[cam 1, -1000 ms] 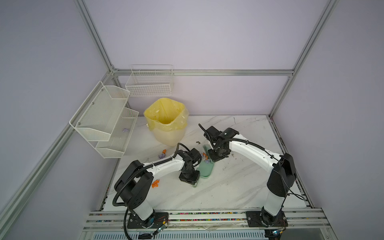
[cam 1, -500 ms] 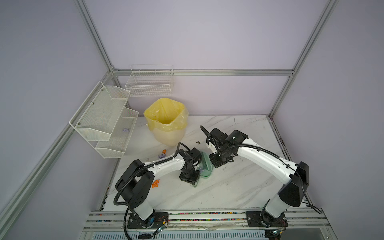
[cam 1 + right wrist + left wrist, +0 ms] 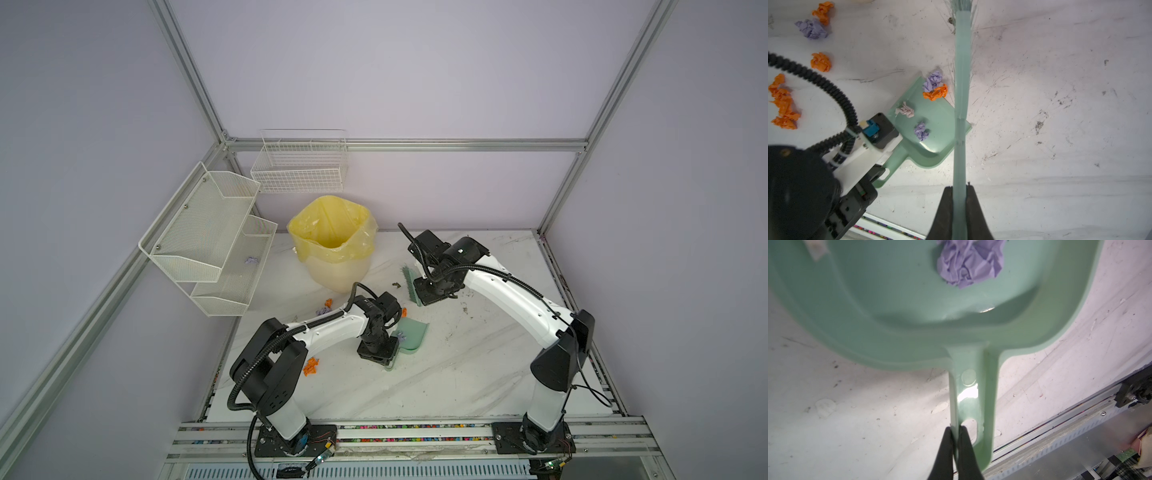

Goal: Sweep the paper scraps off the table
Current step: 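Sweep the purple and orange scraps into the dustpan with the right gripper's brush, then sweep remaining scraps into the dustpan while the left gripper holds it steady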

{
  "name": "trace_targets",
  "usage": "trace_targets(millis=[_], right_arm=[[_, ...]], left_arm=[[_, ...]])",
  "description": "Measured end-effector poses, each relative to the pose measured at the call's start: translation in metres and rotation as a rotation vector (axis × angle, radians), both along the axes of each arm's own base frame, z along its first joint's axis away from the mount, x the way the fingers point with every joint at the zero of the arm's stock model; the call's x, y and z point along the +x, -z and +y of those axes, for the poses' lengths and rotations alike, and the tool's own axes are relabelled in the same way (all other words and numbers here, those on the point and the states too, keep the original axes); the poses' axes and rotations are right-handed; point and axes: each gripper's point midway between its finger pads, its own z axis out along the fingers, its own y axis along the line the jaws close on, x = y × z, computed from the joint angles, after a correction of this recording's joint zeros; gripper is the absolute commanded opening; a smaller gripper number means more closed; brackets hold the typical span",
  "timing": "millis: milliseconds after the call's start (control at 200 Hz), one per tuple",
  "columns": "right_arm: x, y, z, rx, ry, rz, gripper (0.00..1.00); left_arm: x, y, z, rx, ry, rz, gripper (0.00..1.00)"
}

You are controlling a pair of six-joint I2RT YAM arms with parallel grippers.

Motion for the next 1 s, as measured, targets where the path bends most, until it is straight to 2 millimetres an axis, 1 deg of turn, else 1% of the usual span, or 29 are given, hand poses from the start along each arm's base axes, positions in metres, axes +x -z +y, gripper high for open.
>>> trace_targets(millis=[160,230,335,500,580,630,750,890,1000], right_arm=[[0.034,0.025,0.017,-0.052,-0.012,-0.017,0.0],[0.043,0.036,0.021,-0.072,-0.017,-0.015,0.0],[0.052,0.048,0.024,-0.08,-0.022,-0.012,0.0],[0.053,0.061,0.029,-0.064,-0.049,0.0,0.0],[0.047,0.071,0.029,-0.063,-0.065,0.019,0.0],[0.043,0.075,0.029,-0.057,-0.076,0.025,0.0],[0.026,0.069,0.03,-0.023,-0.102,0.036,0.0],[-0.01,0.058,0.035,0.042,-0.162,0.078,0.0],[-0.038,0.054,0.038,0.087,-0.202,0.121,0.0]], left_arm=[[0.005,0.0,0.005,-0.005,-0.017,0.002,0.0],[0.007,0.0,0.006,-0.008,-0.019,0.001,0.0],[0.009,-0.001,0.008,-0.012,-0.022,0.002,0.0],[0.01,-0.001,0.008,-0.02,-0.028,0.008,0.0],[0.01,-0.001,0.009,-0.022,-0.031,0.012,0.0],[0.011,0.0,0.01,-0.022,-0.034,0.015,0.0],[0.01,0.003,0.01,-0.018,-0.024,0.027,0.0],[0.013,0.001,0.009,-0.015,-0.023,0.03,0.0],[0.015,0.0,0.009,-0.015,-0.025,0.03,0.0]])
